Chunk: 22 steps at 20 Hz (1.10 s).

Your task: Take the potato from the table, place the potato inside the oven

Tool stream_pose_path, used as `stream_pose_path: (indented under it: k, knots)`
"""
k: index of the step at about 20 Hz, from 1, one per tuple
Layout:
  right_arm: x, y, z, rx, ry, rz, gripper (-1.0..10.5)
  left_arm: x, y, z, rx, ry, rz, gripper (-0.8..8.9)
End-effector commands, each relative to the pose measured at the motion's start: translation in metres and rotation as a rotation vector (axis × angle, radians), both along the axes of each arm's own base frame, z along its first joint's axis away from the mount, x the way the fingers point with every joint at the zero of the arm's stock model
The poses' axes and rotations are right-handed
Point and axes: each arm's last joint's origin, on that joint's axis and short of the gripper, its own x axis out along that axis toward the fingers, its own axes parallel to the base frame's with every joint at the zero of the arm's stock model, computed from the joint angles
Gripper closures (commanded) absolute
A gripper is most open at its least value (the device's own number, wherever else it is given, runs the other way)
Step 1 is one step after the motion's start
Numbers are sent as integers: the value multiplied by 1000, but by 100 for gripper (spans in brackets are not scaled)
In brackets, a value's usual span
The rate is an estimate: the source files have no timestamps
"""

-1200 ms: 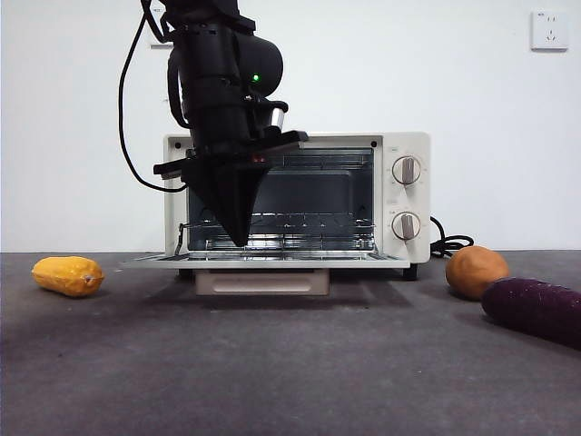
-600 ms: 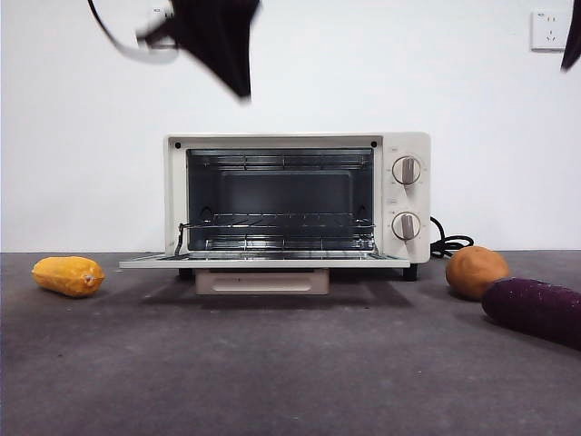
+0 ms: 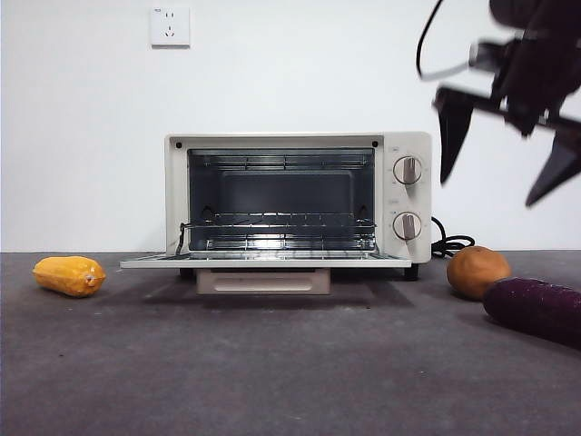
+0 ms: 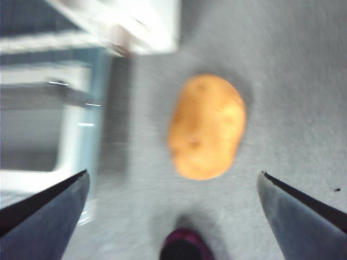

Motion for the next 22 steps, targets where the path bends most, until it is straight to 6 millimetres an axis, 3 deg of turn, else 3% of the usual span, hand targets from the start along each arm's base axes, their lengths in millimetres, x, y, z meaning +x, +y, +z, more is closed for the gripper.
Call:
stream_pose_path:
  k: [1, 8, 14, 15, 18, 22]
  knots:
    - [12, 2, -17, -14, 19, -27, 406, -16, 10, 7, -47, -32, 10, 820]
    - [36, 5, -54, -1, 26, -72, 406, -53, 36, 21, -143, -108, 32, 820]
    - [44, 5, -80, -47, 68, -92, 418, -65, 44, 24, -171, -134, 37, 820]
    - [44, 5, -82, -49, 74, -92, 458, -66, 44, 24, -172, -134, 37, 820]
    - [45, 5, -84, -51, 77, -92, 771, -65, 44, 24, -171, -134, 37, 820]
    - [41, 5, -84, -63, 109, -94, 798, -62, 42, 23, -164, -126, 37, 820]
